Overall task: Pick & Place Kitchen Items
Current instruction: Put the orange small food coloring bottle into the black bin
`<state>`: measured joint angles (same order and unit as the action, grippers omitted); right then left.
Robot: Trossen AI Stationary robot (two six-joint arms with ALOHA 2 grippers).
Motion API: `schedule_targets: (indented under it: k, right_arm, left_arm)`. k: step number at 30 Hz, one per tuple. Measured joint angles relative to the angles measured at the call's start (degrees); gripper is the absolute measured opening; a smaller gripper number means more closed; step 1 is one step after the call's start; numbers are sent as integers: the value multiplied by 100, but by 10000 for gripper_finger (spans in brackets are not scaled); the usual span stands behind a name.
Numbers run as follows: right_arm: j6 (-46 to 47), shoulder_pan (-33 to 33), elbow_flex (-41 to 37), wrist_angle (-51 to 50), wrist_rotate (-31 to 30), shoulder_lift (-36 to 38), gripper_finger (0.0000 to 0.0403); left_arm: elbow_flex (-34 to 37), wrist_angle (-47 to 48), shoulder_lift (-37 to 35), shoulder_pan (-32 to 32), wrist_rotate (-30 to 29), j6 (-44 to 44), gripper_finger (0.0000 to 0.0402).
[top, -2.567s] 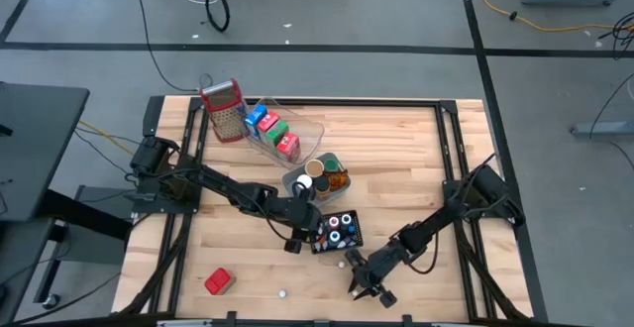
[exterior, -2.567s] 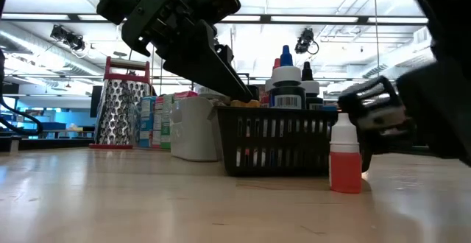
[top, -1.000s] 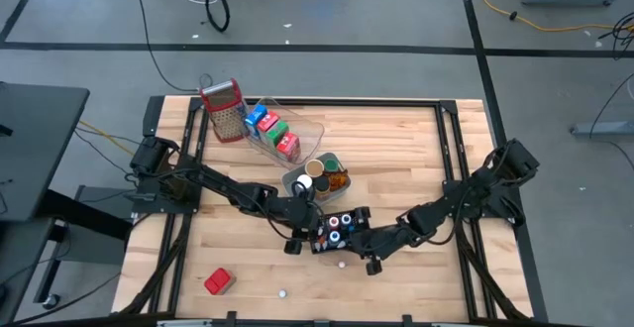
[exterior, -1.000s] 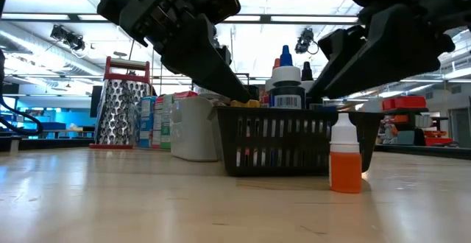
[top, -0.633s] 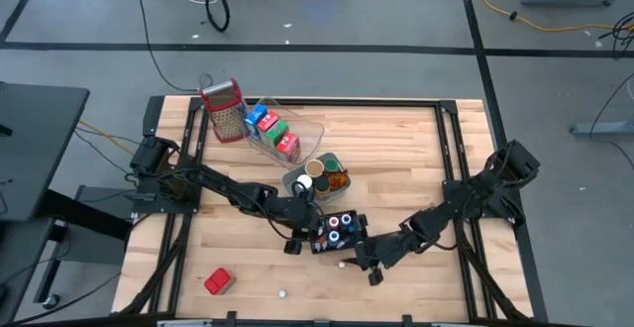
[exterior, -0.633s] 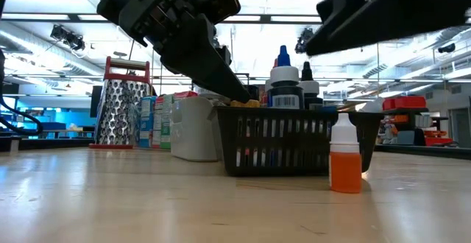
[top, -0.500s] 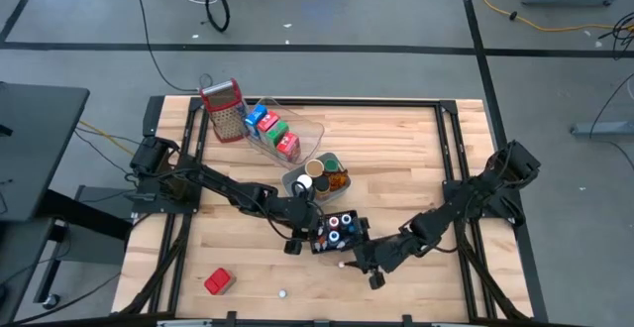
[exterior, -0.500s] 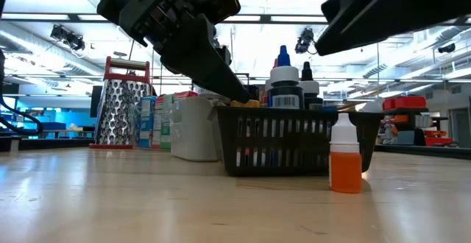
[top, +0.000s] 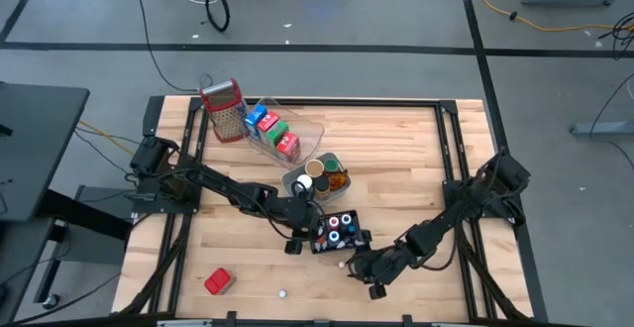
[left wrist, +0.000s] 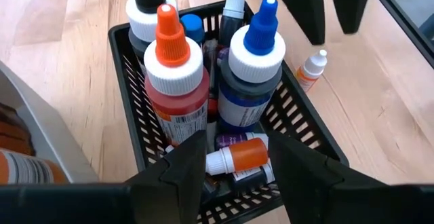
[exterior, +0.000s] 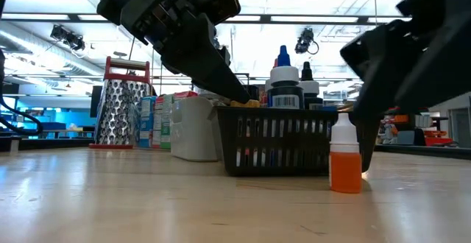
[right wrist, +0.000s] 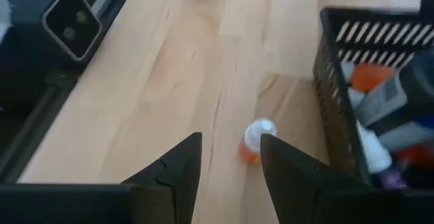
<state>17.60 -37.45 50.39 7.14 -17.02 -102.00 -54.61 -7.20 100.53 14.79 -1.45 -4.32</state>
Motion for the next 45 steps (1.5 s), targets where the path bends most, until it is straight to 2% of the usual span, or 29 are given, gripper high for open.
schedule_targets:
  k: [7,14,32,45]
  right_arm:
    - [-729,22,-2,285,-431,-21,160]
    - [-738,272,-2,318,284,-17,160]
    - [-797,488,-4,172,619,-17,160]
    - [-1101,583,-7,607,765,-415,160]
  left_arm:
    - [0,0,0,0,0,-45,167]
    - [0,-2,0,0,-1,-48,167]
    - [0,0,0,0,0,-46,167]
    - [0,12,0,1,-1,-44,167]
